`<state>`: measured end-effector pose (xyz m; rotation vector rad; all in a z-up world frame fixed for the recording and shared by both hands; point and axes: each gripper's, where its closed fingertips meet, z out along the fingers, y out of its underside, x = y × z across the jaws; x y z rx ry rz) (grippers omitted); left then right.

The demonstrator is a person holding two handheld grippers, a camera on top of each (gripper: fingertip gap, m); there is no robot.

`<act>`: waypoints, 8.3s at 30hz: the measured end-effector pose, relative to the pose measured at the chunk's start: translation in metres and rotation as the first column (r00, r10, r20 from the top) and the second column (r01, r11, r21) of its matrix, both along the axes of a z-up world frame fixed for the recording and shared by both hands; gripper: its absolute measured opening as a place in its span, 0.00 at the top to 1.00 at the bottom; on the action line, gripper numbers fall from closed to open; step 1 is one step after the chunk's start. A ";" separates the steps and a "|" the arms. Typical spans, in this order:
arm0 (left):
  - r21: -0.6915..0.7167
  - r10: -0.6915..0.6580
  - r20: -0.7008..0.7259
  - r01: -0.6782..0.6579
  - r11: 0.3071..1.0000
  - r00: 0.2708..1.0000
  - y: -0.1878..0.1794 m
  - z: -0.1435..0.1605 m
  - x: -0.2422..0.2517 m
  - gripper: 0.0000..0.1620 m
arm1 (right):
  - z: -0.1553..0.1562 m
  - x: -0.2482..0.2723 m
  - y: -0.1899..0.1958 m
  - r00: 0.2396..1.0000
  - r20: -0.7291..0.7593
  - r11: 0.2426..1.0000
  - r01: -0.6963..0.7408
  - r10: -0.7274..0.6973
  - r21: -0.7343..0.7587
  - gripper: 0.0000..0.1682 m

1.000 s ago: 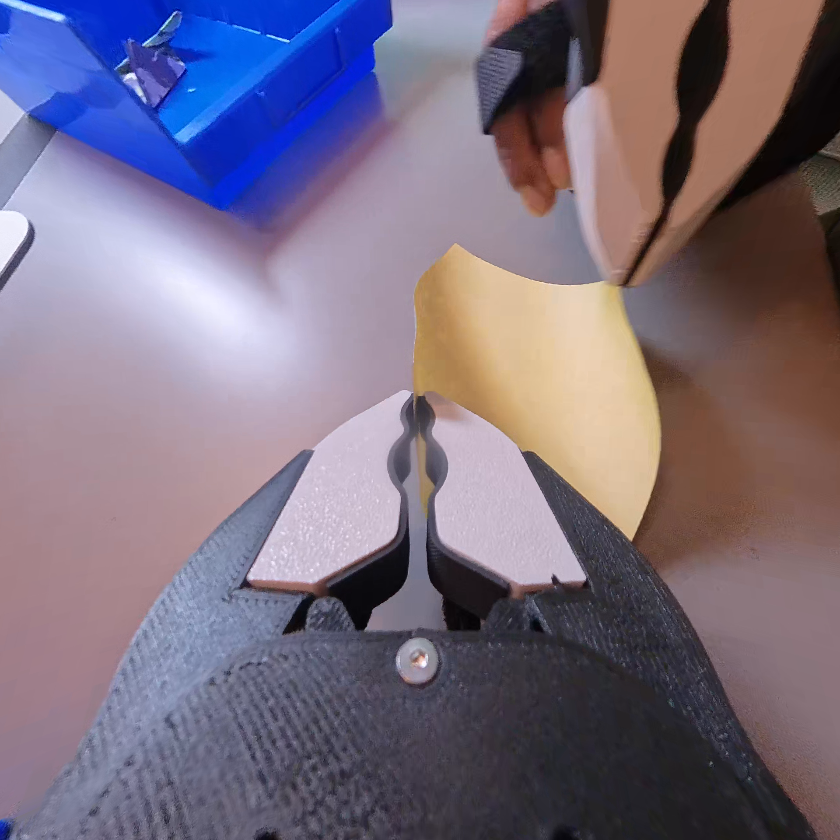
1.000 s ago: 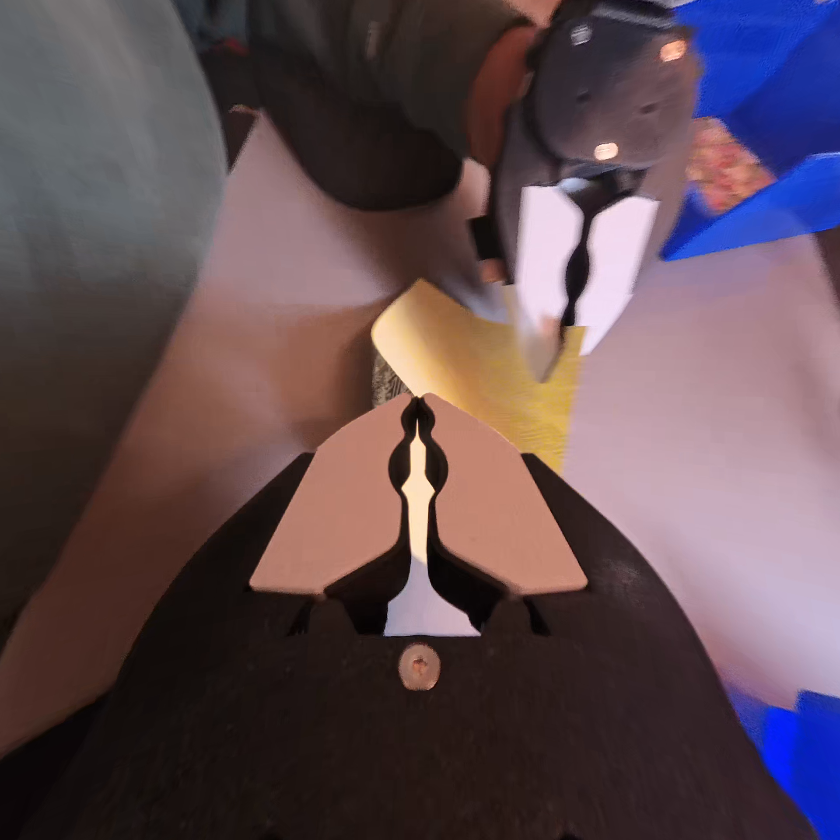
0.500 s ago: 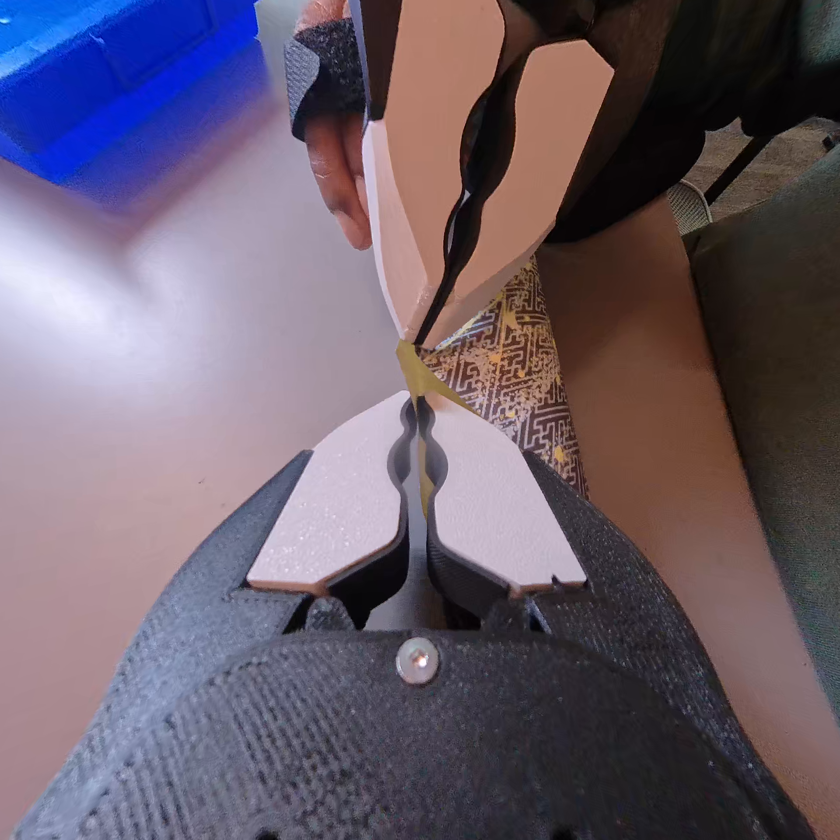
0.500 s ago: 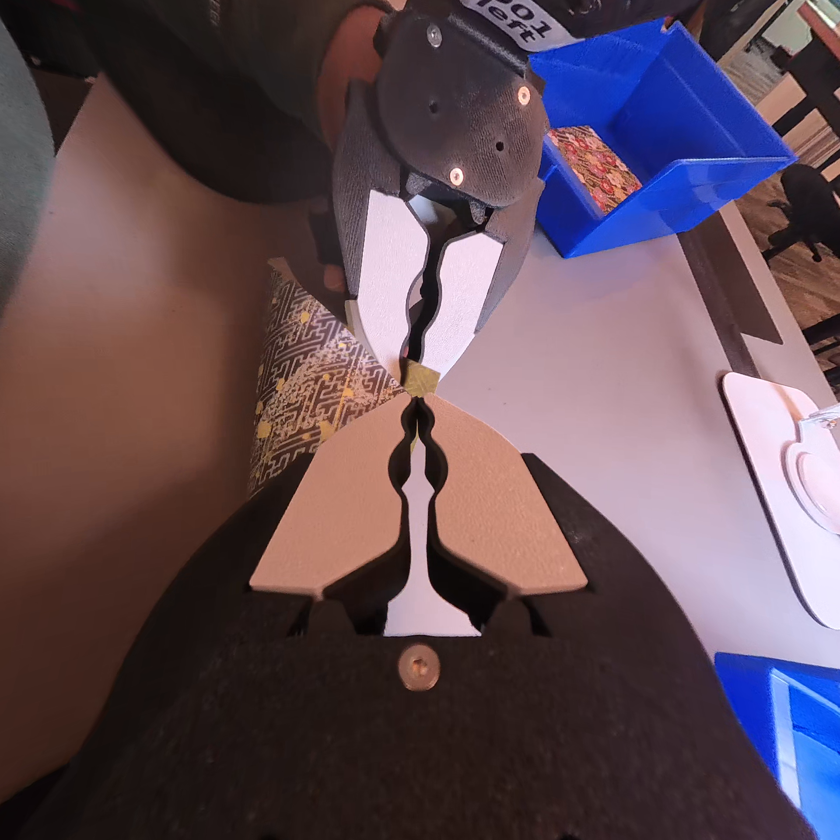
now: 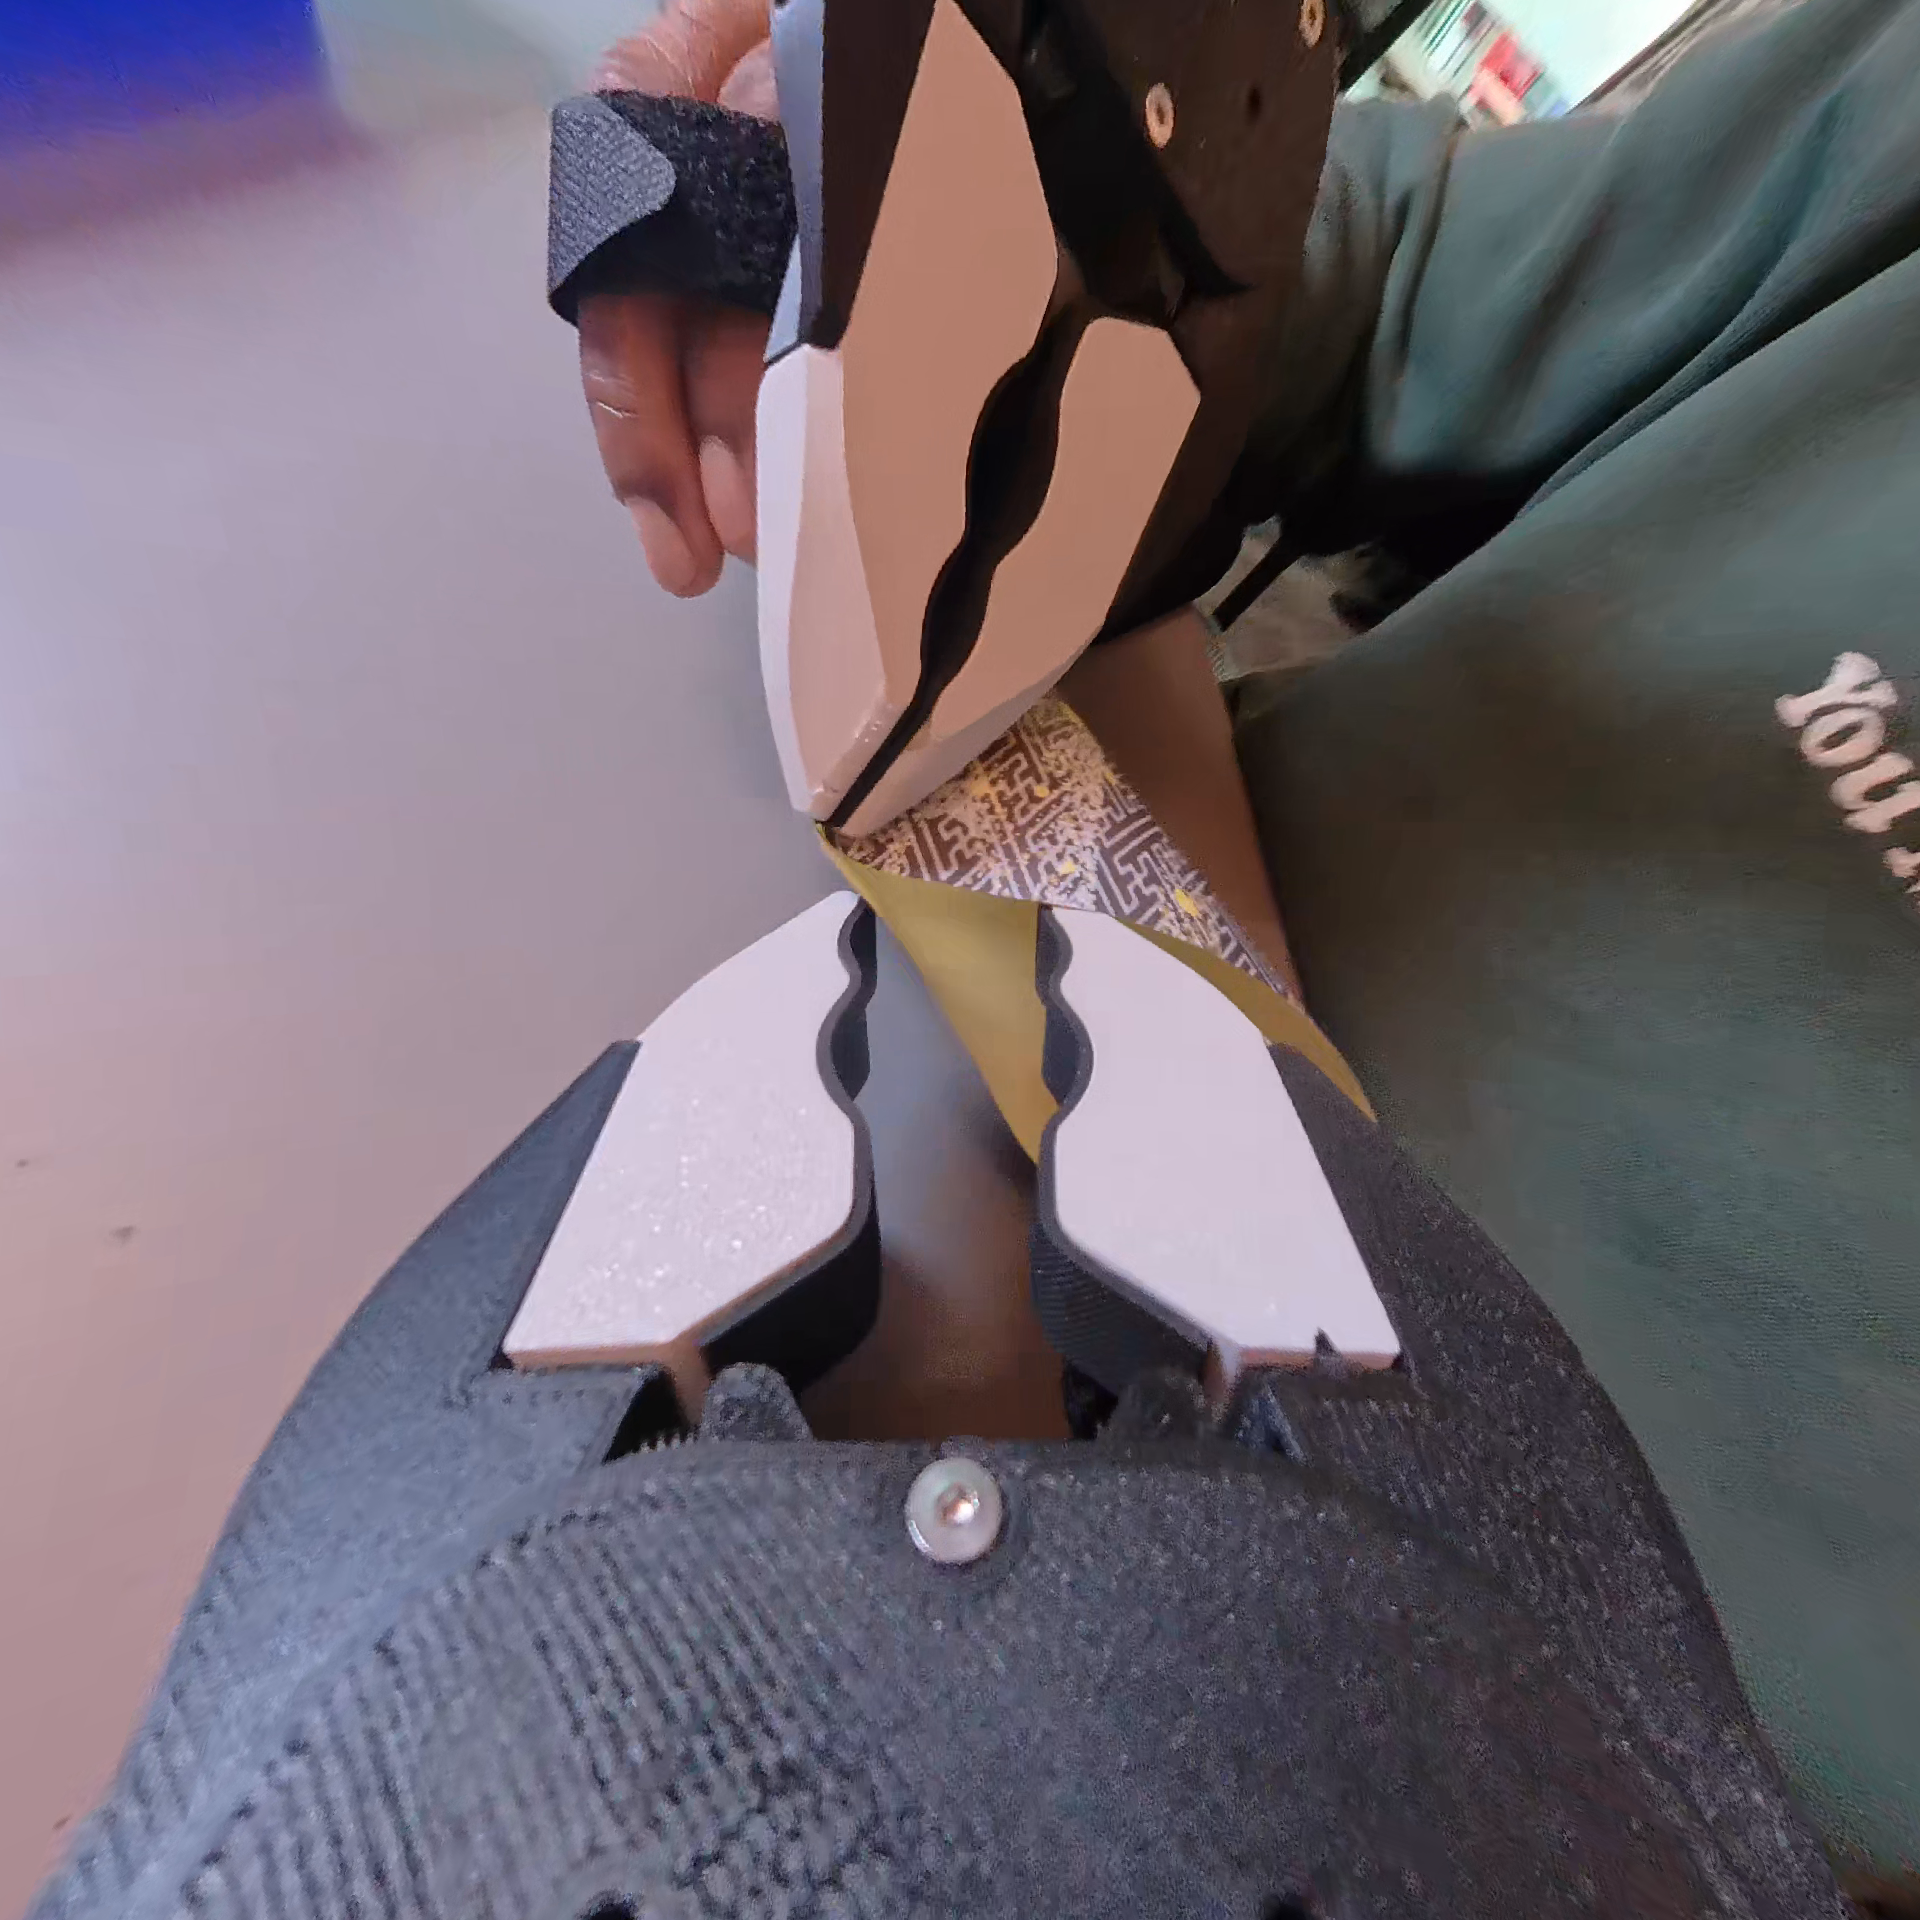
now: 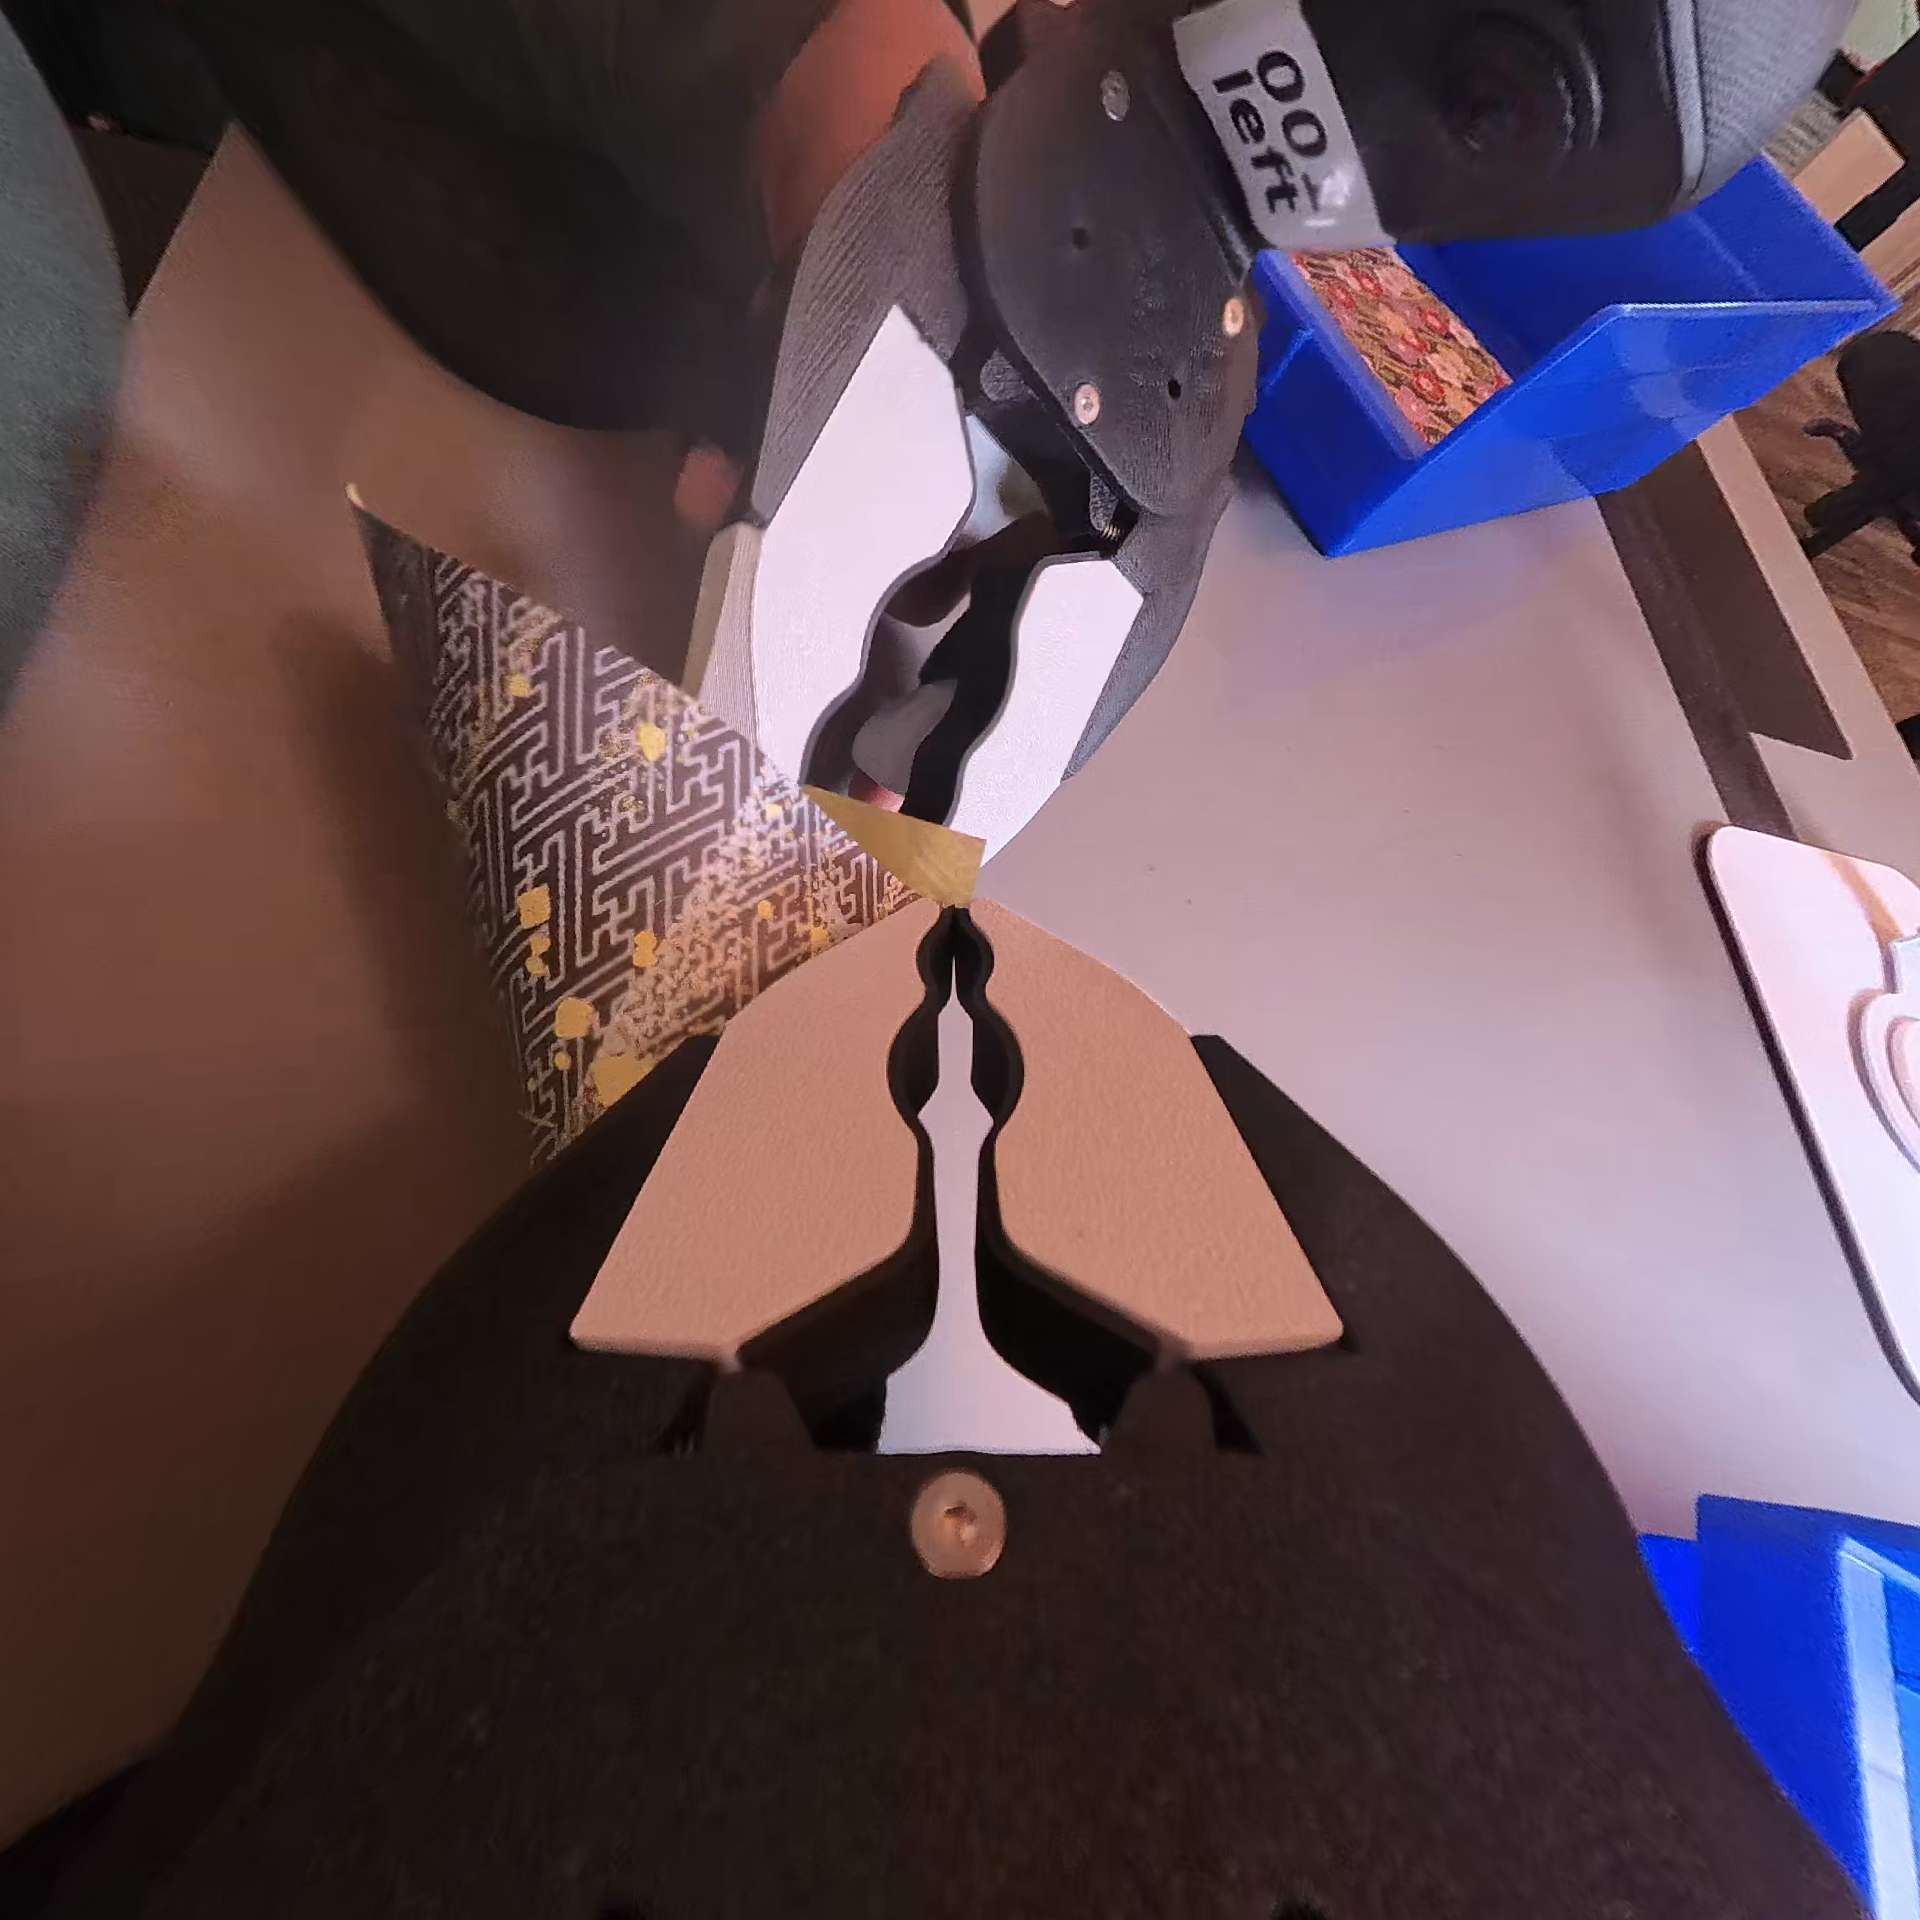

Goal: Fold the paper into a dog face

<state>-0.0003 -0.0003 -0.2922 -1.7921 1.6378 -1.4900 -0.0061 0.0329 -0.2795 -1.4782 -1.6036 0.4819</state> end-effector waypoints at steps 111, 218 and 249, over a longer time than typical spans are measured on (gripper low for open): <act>0.603 0.381 -0.099 -0.249 0.758 0.919 0.092 -0.012 -0.003 0.83 | -0.001 0.014 -0.028 0.997 -0.010 0.997 0.070 -0.071 -0.036 1.00; -0.234 0.267 0.010 -0.257 0.938 0.964 -0.010 0.013 0.009 0.63 | -0.010 0.010 -0.011 0.987 -0.001 0.986 0.163 -0.163 -0.035 1.00; -0.019 0.334 0.016 -0.334 0.942 0.942 0.003 0.008 0.012 0.98 | 0.018 0.017 -0.010 0.979 -0.125 0.983 0.146 -0.159 -0.111 0.86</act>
